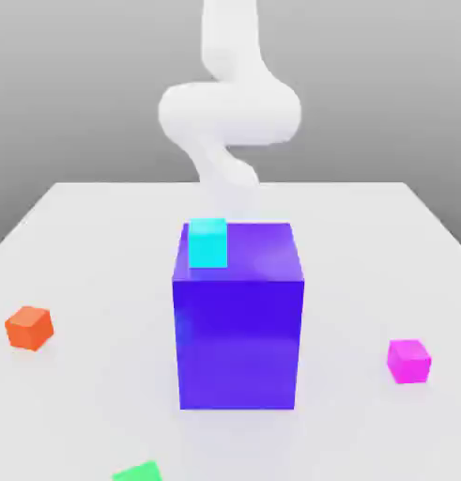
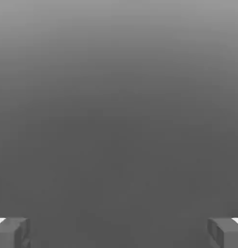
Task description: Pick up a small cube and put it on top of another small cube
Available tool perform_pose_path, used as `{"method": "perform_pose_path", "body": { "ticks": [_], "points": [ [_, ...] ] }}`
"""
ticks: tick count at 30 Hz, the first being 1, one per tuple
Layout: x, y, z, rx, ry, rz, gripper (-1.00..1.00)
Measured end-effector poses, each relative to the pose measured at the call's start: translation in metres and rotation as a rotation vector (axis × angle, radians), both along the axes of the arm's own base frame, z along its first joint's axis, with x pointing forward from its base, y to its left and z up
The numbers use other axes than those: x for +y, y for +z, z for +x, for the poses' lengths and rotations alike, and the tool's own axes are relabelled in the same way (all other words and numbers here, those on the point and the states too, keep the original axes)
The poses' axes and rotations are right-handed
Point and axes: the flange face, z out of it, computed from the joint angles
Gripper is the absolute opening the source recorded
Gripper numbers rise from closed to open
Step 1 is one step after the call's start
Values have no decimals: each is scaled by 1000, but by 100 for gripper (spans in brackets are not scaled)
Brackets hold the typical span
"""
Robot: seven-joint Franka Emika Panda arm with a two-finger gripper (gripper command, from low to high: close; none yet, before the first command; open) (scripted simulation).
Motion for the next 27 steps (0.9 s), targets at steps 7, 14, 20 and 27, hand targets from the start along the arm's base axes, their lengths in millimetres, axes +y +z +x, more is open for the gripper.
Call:
{"method": "perform_pose_path", "body": {
  "ticks": [7, 14, 20, 27],
  "points": [
    [94, -148, 51, 205, 386, -231, 0],
    [179, -300, 32, 380, 816, -411, 0],
    [240, -419, -39, 503, 1238, -526, 0],
    [250, -513, -77, 562, 1421, -547, 0]
  ]
}}
